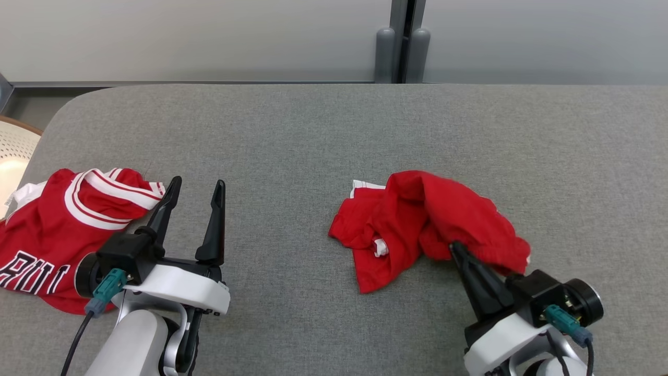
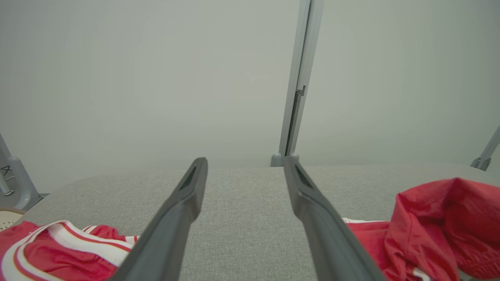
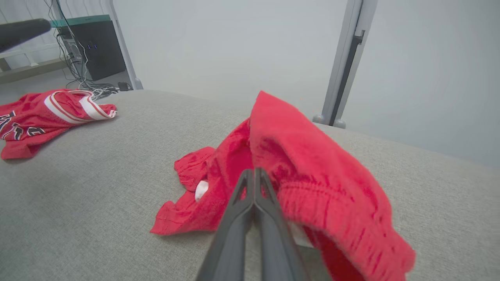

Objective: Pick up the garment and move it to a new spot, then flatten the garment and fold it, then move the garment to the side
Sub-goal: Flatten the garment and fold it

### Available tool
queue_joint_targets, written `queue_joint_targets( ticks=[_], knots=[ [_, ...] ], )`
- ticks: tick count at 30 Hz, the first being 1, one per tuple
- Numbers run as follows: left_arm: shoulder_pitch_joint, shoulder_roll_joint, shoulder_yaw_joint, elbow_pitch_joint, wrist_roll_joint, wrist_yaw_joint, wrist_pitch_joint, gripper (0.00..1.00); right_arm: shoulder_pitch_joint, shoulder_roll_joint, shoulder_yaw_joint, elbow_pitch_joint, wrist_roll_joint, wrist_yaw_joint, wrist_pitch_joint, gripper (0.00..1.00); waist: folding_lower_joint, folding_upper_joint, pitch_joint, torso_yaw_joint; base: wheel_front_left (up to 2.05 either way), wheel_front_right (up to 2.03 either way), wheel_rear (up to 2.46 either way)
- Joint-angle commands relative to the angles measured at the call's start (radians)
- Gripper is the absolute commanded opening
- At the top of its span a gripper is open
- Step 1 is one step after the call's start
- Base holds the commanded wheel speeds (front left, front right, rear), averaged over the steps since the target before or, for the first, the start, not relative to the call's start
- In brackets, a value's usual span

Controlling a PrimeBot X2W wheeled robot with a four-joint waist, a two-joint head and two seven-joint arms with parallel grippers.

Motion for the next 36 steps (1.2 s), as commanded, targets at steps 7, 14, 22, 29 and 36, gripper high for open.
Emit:
queue_joint_targets(
  ticks=[7,14,22,29,36],
  knots=[
    [-0.005,0.005,0.001,-0.005,0.008,0.005,-0.004,1.00,0.018,0.004,-0.022,-0.052,0.009,0.000,0.033,0.00,0.0000,0.0000,-0.003,-0.002,0.00,0.00,0.00],
    [0.003,0.008,-0.002,-0.005,0.006,0.007,-0.005,1.00,0.022,0.011,-0.032,-0.077,0.021,0.000,0.025,0.00,0.0000,0.0000,-0.008,-0.004,0.00,0.00,0.00],
    [0.014,0.014,-0.007,-0.008,0.001,0.014,0.000,1.00,0.019,0.031,-0.059,-0.100,0.058,-0.001,-0.030,1.00,0.0000,0.0000,-0.022,-0.007,0.00,0.00,0.00],
    [0.048,0.022,-0.009,-0.019,-0.009,0.024,0.007,1.00,0.038,0.046,-0.194,-0.111,0.066,0.000,-0.057,1.00,0.0000,0.0000,-0.057,-0.016,0.00,0.00,0.00],
    [0.094,0.037,-0.013,-0.033,-0.015,0.035,0.022,1.00,0.083,0.047,-0.302,-0.128,0.056,0.000,-0.028,1.00,0.0000,0.0000,-0.103,-0.023,0.00,0.00,0.00]
  ],
)
